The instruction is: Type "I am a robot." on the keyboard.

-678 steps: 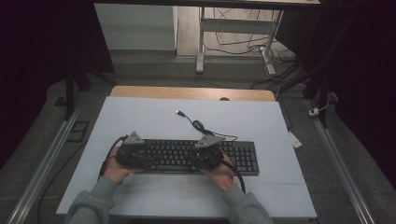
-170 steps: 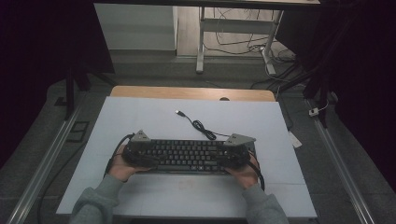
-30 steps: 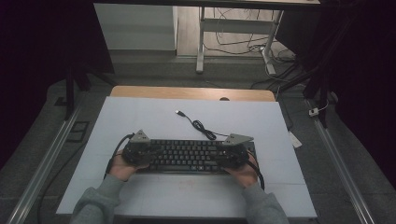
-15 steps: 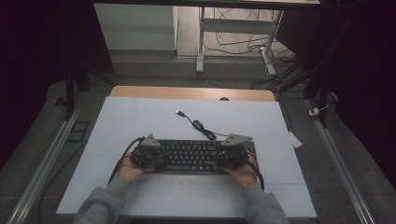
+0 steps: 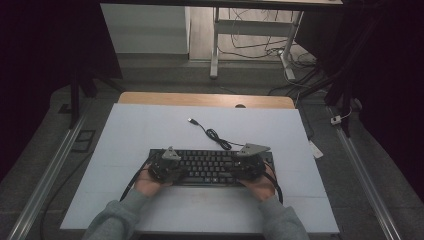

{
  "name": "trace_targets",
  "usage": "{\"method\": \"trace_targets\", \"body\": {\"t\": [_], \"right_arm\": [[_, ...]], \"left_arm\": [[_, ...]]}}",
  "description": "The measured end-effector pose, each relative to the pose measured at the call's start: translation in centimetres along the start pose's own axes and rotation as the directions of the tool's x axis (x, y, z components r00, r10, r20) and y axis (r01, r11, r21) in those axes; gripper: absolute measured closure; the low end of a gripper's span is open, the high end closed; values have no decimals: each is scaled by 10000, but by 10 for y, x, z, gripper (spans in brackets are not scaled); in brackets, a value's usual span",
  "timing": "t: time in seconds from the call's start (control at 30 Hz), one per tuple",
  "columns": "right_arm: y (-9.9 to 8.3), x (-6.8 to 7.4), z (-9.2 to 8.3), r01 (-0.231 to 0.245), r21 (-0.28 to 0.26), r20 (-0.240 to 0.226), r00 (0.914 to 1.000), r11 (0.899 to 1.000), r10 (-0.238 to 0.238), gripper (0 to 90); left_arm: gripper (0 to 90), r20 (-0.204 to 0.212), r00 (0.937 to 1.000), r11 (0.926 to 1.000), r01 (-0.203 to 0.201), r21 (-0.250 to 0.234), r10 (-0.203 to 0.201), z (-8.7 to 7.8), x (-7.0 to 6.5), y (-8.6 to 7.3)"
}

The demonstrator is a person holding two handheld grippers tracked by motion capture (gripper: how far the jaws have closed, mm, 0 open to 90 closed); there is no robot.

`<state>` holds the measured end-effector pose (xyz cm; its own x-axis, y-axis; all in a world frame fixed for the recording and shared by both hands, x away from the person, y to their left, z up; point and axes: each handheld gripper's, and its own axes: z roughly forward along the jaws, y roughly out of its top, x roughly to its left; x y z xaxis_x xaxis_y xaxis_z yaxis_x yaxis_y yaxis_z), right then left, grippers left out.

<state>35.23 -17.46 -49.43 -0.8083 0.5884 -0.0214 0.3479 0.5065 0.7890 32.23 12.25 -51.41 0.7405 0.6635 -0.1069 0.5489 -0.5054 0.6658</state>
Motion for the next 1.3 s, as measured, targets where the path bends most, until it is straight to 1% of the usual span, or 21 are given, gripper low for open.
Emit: {"method": "trace_targets", "body": {"t": [0.17,0.33,0.4,0.53,0.63,0.7,0.77,0.87,0.97,1.03,1.17,1.3], "right_arm": [[0,0,0,-13,12,-1,10000,10000,13,504],[0,0,0,-17,5,0,10000,10000,17,504],[0,0,0,-4,4,4,10000,10000,4,504],[0,0,0,-28,-28,-3,10000,10000,28,504],[0,0,0,-6,12,1,10000,10000,6,504],[0,0,0,-21,-11,-1,10000,10000,21,504],[0,0,0,-11,-34,5,10000,10000,11,504],[0,0,-1,7,-29,5,10000,10000,-7,504],[0,0,0,-7,-12,-3,10000,10000,7,504],[0,1,0,5,9,-1,10000,10000,-5,504],[0,1,0,-23,-25,-14,10000,10000,23,504],[0,0,0,-21,4,-16,10000,10000,21,503]], "left_arm": [[887,49,10000,9999,-74,114,73,3,-2,0],[887,59,10000,9999,-55,137,54,4,-2,0],[887,-30,10000,9996,-85,267,86,6,-2,-1],[887,-15,10000,9998,-56,216,56,6,-2,-1],[887,-21,9999,9998,-148,142,148,4,-2,0],[885,47,10000,9999,-64,-146,65,-1,-1,0],[848,137,9999,9990,32,-448,-26,-8,2,1],[756,199,9996,9960,240,-863,-223,-20,6,1],[609,92,9994,9931,354,-1116,-346,-30,10,1],[531,-3,9986,9905,522,-1274,-527,-36,13,-1],[410,-70,9969,9878,765,-1355,-782,-44,19,-3],[340,-129,9951,9859,950,-1378,-977,-48,24,-5]]}}
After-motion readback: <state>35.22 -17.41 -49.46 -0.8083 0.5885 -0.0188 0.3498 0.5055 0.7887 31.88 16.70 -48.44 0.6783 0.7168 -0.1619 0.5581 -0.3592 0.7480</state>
